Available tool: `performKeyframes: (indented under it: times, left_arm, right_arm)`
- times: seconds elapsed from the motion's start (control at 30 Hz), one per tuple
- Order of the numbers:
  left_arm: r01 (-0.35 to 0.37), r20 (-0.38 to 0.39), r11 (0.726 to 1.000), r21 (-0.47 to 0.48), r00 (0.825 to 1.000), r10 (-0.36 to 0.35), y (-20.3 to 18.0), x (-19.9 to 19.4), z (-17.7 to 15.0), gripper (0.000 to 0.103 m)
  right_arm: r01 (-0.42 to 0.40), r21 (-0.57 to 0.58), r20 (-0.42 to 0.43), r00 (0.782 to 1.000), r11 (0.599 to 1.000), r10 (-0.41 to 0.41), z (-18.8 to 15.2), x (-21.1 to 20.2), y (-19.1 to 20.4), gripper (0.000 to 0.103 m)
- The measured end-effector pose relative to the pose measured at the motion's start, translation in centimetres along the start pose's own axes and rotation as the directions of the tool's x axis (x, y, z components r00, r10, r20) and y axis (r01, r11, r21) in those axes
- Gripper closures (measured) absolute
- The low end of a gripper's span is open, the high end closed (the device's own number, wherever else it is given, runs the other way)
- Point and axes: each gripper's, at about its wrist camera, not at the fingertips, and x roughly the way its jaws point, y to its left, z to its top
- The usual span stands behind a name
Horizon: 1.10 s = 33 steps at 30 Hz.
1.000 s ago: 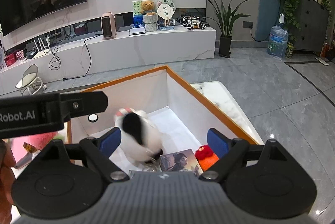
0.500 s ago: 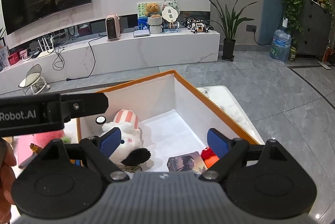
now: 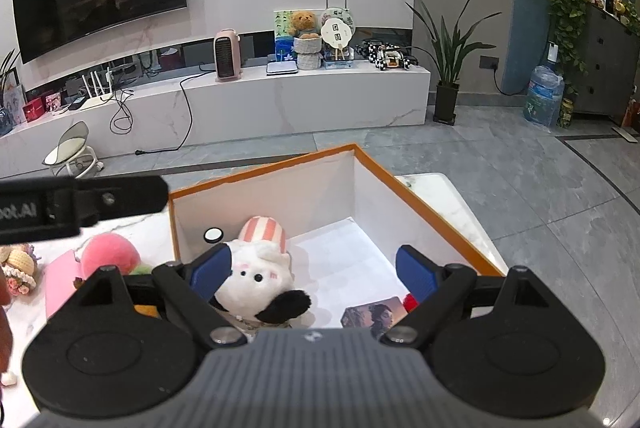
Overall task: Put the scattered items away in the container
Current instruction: 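Move both tools away from the orange box back over the table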
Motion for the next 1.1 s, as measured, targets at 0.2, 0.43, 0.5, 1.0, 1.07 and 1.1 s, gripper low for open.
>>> performKeyframes:
  times: [0.2,0.43,0.5,1.0,1.07,1.1]
  left_arm:
    - [-0.04,-0.009,0.999,0.007,0.999,0.04,1.8,-1.7,0.1,0.007]
    - [-0.101,-0.048,0.995,0.009,0.994,0.101,4.6,-3.7,-0.6,0.007]
    - [-0.121,-0.051,0.993,0.012,0.991,0.122,5.4,-4.5,-0.8,0.007]
    - [-0.256,-0.151,0.967,-0.006,0.956,0.252,12.0,-8.7,-2.9,0.007]
    - [-0.262,-0.161,0.965,-0.011,0.953,0.257,12.8,-9.0,-3.3,0.007]
    - [-0.265,-0.166,0.964,-0.013,0.951,0.259,13.2,-9.2,-3.5,0.007]
  right_arm:
    - [-0.014,-0.021,-0.004,1.0,1.0,0.014,-0.1,0.1,1.4,0.012]
    - [-0.053,-0.05,-0.007,0.999,0.997,0.053,-0.2,-0.1,3.4,0.012]
    - [-0.067,-0.059,-0.006,0.998,0.996,0.066,-0.2,-0.2,4.1,0.012]
    - [-0.169,-0.15,-0.056,0.985,0.974,0.162,-1.2,-1.2,9.6,0.012]
    - [-0.179,-0.158,-0.066,0.983,0.971,0.17,-1.5,-1.2,10.1,0.012]
    - [-0.184,-0.163,-0.071,0.982,0.969,0.174,-1.5,-1.2,10.3,0.012]
